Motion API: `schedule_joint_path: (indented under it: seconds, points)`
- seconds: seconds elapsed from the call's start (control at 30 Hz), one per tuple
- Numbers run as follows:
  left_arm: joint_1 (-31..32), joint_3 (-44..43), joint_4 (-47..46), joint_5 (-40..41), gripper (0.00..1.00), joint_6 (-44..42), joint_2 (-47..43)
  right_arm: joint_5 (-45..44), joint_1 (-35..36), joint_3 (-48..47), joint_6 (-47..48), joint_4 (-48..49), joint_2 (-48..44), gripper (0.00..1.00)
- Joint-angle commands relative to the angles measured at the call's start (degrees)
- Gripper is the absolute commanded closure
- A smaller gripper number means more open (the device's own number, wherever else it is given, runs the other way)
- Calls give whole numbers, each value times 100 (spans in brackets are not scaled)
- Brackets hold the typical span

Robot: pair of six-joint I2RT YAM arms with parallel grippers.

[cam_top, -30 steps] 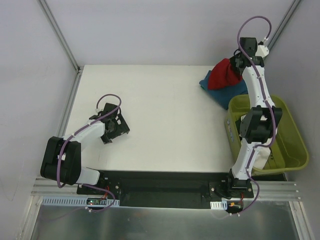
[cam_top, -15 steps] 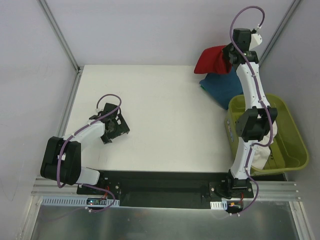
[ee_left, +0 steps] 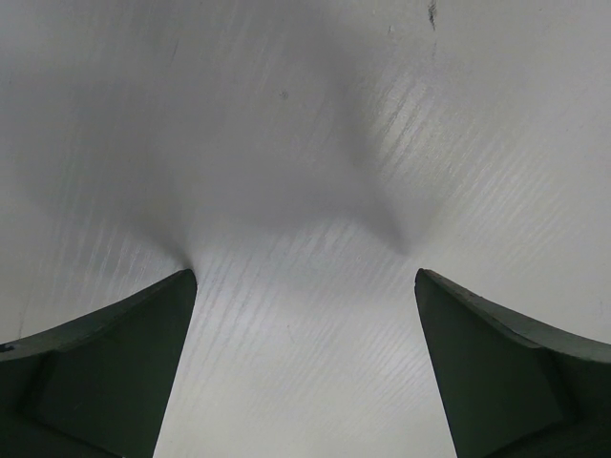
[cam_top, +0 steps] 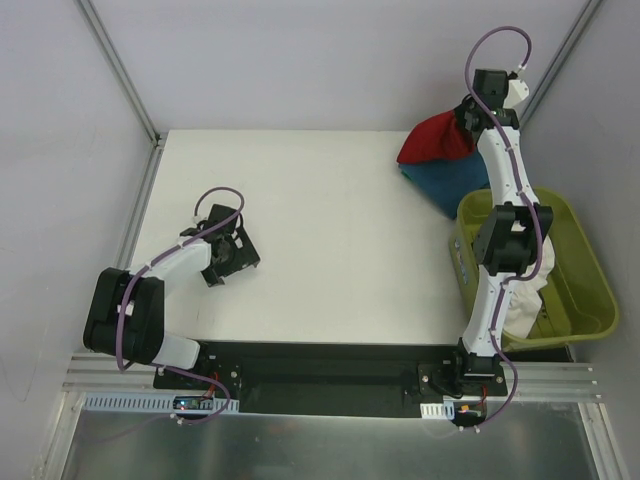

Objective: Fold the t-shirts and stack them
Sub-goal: Put the neatly folded tshirt into the corner of the board with the right arm

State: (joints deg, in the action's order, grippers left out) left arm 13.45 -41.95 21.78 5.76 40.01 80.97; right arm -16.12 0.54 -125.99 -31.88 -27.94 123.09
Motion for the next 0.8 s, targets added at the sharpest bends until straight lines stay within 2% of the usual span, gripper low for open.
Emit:
schedule_joint_path:
  seconds: [0.0, 0.2, 0.27, 0.53, 0.6, 0.7, 0.77]
  points:
    - [8, -182, 19, -75, 1, -72, 191, -443, 34, 21, 85, 694, -451, 99]
    - [8, -225, 28, -128, 1, -63, 340, -1059, -18, 1427, 191, 624, -1541, 99]
    - [8, -252, 28, -206, 1, -63, 402, -1025, -36, 1726, 226, 562, -1752, 99]
    - [8, -173, 28, -260, 1, -81, 297, -454, -369, 2202, 288, -202, -1507, 86]
    - [8, -155, 28, -277, 1, -90, 253, -410, -414, 2228, 314, -377, -1437, 86]
    - [8, -146, 28, -295, 1, -90, 209, -445, -458, 2255, 480, -615, -1410, 78]
    - [0, -155, 28, -295, 1, -81, 209, -410, -467, 2369, 577, -642, -1463, 63]
